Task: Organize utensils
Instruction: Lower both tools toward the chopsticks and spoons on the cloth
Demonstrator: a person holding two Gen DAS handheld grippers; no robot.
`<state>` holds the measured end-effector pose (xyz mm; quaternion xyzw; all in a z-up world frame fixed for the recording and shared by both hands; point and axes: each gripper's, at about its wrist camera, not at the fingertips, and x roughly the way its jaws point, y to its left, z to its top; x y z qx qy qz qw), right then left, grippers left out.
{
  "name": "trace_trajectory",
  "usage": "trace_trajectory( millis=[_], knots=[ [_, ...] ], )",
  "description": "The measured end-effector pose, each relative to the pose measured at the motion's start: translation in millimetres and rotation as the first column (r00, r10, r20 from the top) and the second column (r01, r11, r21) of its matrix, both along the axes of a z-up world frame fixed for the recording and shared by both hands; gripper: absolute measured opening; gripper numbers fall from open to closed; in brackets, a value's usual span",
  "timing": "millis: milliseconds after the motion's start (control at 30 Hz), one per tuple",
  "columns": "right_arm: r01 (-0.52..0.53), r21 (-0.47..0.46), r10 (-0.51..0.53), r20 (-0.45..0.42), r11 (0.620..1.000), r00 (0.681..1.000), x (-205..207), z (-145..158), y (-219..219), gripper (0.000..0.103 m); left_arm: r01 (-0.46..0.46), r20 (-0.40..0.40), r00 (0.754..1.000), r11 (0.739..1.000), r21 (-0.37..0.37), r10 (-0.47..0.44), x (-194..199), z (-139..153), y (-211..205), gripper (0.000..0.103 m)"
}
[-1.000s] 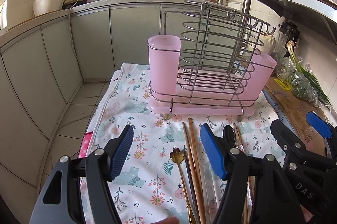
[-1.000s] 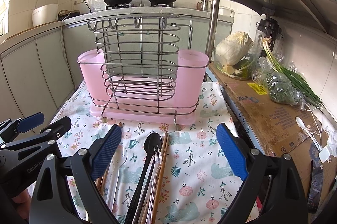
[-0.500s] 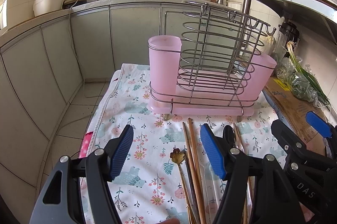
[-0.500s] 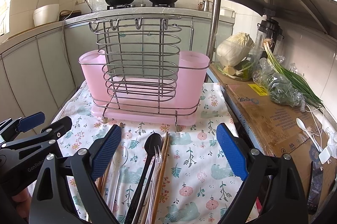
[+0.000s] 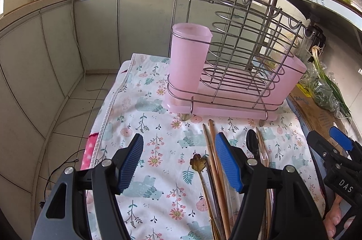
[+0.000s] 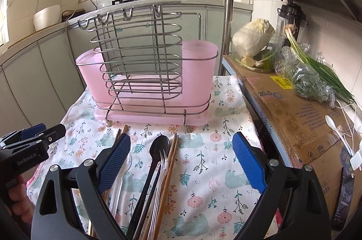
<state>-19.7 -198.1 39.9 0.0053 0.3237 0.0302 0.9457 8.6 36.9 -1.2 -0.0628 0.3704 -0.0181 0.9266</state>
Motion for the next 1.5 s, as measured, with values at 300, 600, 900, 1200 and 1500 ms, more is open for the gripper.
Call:
trace_trajectory(
  millis=[300,600,900,1200,1500],
  knots=[
    [-0.027,0.038,0.03,-0.08,0.999,0.996,11,-20,-8,0.07,0.002,-0.096,0.995,0.999,-0.054,-0.008,11,-27,11,0.053],
    [-0.029,0.097,0.044,-0.162,0.995,0.986,21,-40,-19,0.051,0.067,-0.158,0.984,0.994,-0.086,-0.08,23,-40,-3,0.042],
    [-0.051,0.182,0.097,-0.251,0.982,0.963,31,-59,-25,0.037,0.111,-0.187,0.975,0.991,-0.076,-0.124,36,-47,-16,0.034],
    [-0.152,0.177,0.199,-0.292,0.973,0.936,45,-75,6,0.027,0.148,-0.217,0.963,0.986,-0.08,-0.162,53,-55,-26,0.029],
    [-0.17,0.173,0.22,-0.334,0.97,0.916,55,-88,12,0.002,0.178,-0.255,0.947,0.98,-0.086,-0.195,74,-64,-38,0.029]
  ],
)
